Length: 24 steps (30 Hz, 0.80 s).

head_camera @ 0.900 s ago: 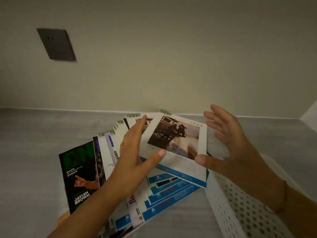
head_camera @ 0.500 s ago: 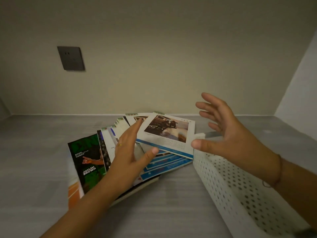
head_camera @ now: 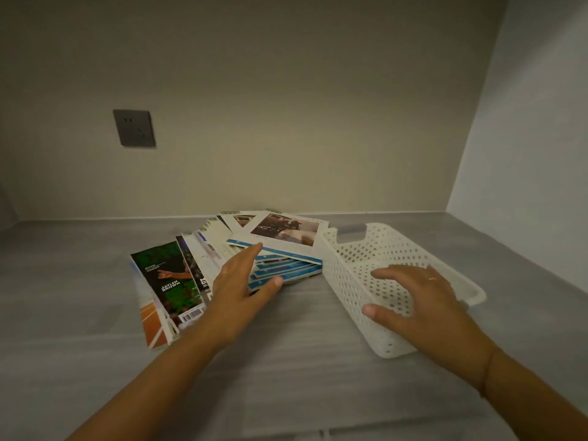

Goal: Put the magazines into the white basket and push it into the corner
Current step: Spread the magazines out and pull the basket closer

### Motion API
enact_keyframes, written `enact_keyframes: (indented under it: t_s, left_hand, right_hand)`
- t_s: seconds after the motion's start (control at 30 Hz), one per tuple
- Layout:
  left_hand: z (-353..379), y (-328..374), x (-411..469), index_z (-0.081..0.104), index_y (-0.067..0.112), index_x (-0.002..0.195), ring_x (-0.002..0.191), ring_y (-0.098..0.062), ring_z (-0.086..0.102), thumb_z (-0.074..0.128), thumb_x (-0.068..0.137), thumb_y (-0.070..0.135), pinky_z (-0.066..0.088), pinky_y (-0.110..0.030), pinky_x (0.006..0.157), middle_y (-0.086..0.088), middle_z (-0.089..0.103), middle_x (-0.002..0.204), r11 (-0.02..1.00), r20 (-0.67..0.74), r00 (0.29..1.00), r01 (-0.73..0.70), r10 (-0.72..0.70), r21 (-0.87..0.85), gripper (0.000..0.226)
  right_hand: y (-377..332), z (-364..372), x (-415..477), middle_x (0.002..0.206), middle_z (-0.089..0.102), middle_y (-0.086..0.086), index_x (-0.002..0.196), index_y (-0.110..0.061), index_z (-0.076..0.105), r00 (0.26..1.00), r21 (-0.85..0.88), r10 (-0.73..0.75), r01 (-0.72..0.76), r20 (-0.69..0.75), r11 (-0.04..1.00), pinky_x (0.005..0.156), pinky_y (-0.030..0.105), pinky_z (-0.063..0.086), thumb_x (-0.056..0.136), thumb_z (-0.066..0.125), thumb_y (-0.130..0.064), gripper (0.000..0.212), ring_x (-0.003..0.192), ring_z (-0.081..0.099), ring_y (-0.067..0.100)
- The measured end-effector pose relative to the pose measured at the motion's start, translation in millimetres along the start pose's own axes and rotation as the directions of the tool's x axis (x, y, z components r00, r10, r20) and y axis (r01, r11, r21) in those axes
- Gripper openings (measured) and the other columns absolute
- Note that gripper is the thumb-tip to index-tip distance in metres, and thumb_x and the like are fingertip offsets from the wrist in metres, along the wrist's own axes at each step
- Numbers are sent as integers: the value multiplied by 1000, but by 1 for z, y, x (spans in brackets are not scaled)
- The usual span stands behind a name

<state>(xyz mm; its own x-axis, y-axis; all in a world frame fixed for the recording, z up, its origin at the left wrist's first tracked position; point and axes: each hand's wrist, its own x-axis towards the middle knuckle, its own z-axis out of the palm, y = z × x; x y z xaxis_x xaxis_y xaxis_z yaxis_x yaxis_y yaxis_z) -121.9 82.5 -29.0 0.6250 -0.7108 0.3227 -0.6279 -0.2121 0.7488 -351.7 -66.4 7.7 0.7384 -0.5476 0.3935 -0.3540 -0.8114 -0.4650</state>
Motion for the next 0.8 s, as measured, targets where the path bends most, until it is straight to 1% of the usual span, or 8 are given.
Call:
enact_keyframes:
  t_s: [0.07,0.13,0.27,0.33,0.4,0.57,0.7,0.8]
  left_hand:
    - [8,7,0,25,41,144,142,-16,21,44,74,66,26,-50,115,7,25,154,1000,33,999,8,-7,-22,77]
    - [21,18,2,31,41,142,140,-15,25,46,78,63,29,-43,114,7,27,154,991,81,996,46,-36,-126,69]
    - [58,52,9,40,35,140,129,-10,37,52,87,54,33,-31,100,8,36,149,893,183,967,238,-179,-381,57]
    - [74,68,15,44,26,140,123,-13,46,53,88,52,41,-32,99,4,46,143,840,246,945,306,-214,-447,59]
    - [85,81,21,50,22,134,110,-18,57,57,89,46,51,-30,84,-2,57,130,806,291,931,343,-222,-483,51]
    - [94,89,34,56,19,121,102,-26,63,57,89,14,55,-41,85,-8,65,113,794,276,932,349,-236,-498,32]
    - [98,79,37,51,25,122,98,-23,65,56,89,12,58,-42,83,-5,65,110,811,298,935,322,-192,-489,36]
    - [101,74,37,48,34,120,96,-21,66,56,90,16,59,-40,80,-3,64,107,819,290,942,295,-165,-492,36]
  right_hand:
    - [7,2,-12,108,46,-27,109,-44,52,1000,-81,8,-10,-23,997,115,33,-6,64,51,-72,53,112,33,-7]
    - [14,2,-21,103,49,-25,102,-42,58,998,-76,14,-19,-66,997,113,33,-10,63,48,-71,50,110,37,-5]
    - [26,6,-26,88,64,-17,79,-32,66,984,-64,-70,60,-166,996,112,39,1,74,69,-43,12,99,54,8]
    - [24,13,-22,83,66,-15,75,-27,68,977,-81,-99,85,-189,993,109,38,7,76,71,-38,11,94,57,11]
    - [19,19,-18,81,68,-12,75,-26,69,971,-109,-113,92,-211,990,107,40,11,77,66,-41,16,91,59,13]
    - [13,20,-12,88,66,-17,82,-28,69,971,-83,-107,91,-215,992,110,42,13,78,57,-54,29,96,58,8]
    - [30,-2,-7,107,56,-29,100,-37,60,960,72,-48,70,-276,995,109,41,24,82,41,-66,39,108,46,-11]
    - [57,-20,6,130,52,-5,124,-24,53,946,29,131,-128,-297,991,103,34,30,86,56,-43,42,120,44,11]
